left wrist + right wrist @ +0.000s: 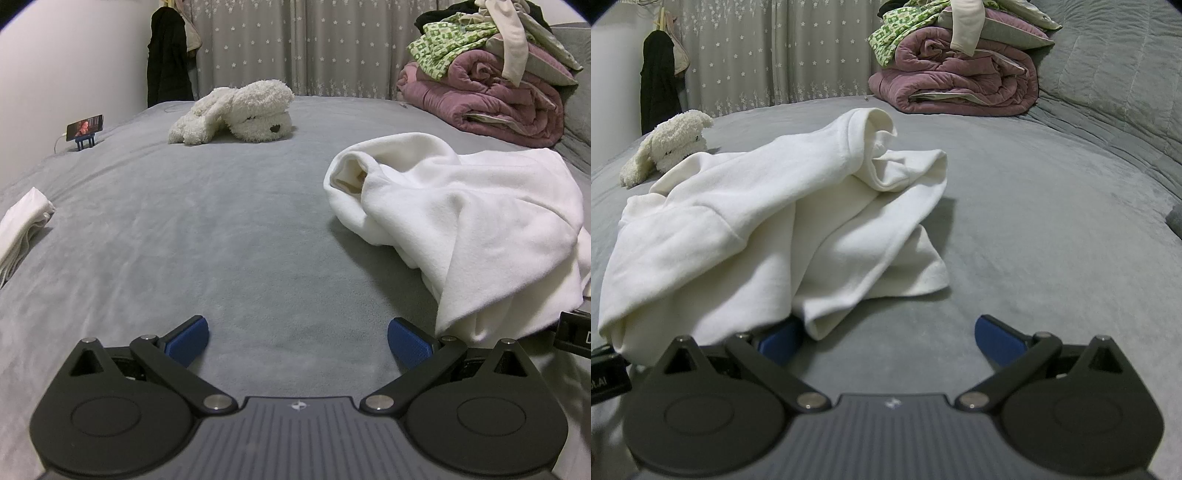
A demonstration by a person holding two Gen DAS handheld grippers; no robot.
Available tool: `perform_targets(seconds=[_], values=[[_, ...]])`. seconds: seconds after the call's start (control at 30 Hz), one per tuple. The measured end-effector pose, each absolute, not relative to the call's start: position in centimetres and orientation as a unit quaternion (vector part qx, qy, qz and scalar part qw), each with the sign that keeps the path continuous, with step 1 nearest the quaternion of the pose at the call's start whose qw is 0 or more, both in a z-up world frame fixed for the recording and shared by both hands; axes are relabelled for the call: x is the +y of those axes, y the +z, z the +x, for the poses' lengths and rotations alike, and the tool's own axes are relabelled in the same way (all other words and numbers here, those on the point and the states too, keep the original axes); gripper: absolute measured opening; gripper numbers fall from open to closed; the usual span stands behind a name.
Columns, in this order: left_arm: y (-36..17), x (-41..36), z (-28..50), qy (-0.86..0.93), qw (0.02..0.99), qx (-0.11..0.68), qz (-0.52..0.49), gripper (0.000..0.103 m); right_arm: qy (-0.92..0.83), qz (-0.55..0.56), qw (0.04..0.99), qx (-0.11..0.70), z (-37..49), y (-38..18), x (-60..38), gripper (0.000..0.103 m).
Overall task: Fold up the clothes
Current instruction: 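Move both grippers toward the crumpled white shirt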
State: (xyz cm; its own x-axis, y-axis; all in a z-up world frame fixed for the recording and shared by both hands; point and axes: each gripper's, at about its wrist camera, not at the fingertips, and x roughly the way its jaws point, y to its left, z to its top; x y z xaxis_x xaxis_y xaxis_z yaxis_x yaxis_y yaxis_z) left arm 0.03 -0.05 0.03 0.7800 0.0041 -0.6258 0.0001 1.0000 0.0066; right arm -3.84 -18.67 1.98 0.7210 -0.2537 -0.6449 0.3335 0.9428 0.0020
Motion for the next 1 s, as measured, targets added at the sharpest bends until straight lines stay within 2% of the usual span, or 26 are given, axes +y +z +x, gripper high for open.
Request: perform_targets(seconds=[0.3, 0.47, 0.63, 0.87, 1.0], values=[[0.1, 0.0, -0.3, -0.007, 0.943, 0.332, 0.003, 0.103, -0.159, 0.073, 0.923, 0.342, -3.8, 2.2, -19.0, 0.103], [1.3, 0.1, -0.5, -0.048, 0.936, 0.347, 0.044, 0.103, -0.158, 0.071, 0.922, 0.346, -3.7, 2.0, -19.0, 0.103], [3.1, 0.3, -2.4, -0.079, 0.943, 0.309, 0.095, 0.103, -0.156, 0.063, 0.911, 0.376, -3.2, 2.6, -18.8, 0.103], [5.4, -0.4, -2.3, -0.103, 0.948, 0.287, 0.09, 0.103, -0.13, 0.083, 0.903, 0.4, -2.6, 5.5, -20.1, 0.103], [6.2, -1.0, -2.5, -0.118, 0.951, 0.274, 0.084, 0.103, -0.123, 0.099, 0.909, 0.386, -2.8, 7.3, -21.8, 0.103]])
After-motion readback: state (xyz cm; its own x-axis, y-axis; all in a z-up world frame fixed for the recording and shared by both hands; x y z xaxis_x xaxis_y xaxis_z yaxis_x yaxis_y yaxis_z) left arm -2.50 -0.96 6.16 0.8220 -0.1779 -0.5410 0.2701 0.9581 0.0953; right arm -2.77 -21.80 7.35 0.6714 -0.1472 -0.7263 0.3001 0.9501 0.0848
